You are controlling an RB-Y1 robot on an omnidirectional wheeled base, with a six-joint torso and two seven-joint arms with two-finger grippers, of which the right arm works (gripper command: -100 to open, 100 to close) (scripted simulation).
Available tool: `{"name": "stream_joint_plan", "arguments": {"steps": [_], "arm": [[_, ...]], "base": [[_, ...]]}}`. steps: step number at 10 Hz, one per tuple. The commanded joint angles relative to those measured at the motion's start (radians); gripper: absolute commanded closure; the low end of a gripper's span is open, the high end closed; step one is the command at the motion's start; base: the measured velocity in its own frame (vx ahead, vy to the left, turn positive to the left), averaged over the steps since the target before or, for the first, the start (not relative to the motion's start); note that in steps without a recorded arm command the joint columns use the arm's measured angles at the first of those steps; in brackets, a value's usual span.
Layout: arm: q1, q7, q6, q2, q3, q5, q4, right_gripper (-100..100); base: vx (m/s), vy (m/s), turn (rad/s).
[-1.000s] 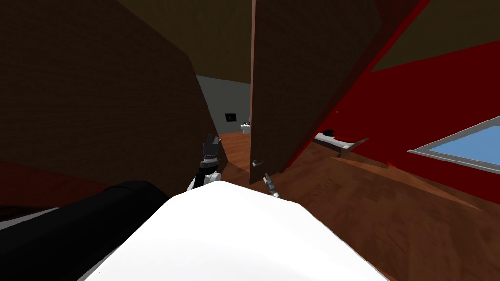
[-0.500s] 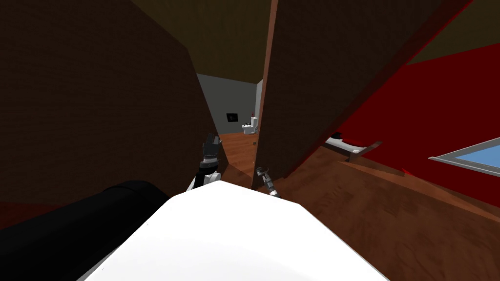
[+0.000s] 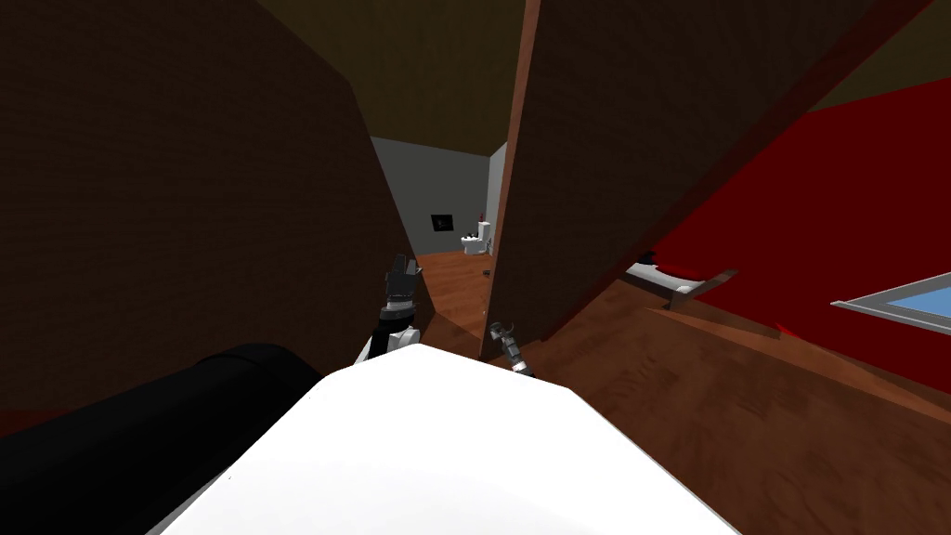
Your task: Push the door open
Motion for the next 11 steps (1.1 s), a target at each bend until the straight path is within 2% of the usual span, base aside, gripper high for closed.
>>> {"name": "stream_joint_plan", "arguments": {"steps": [1, 3, 4, 7, 11], "arm": [[0.001, -0.001, -0.003, 0.0, 0.0, 0.0, -0.001, 100], [0.001, -0.001, -0.003, 0.0, 0.0, 0.0, -0.001, 100], [-0.009, 0.01, 0.005, 0.007, -0.014, -0.009, 0.009, 100], [-0.022, 0.025, 0.012, 0.016, -0.038, -0.024, 0.022, 100], [-0.053, 0.063, 0.029, 0.04, -0.093, -0.059, 0.053, 100]], "base": [[-0.006, -0.005, 0.011], [0.0, 0.0, 0.0], [0.089, 0.056, -0.019], [0.139, 0.113, -0.039], [0.159, 0.138, -0.05]]}}
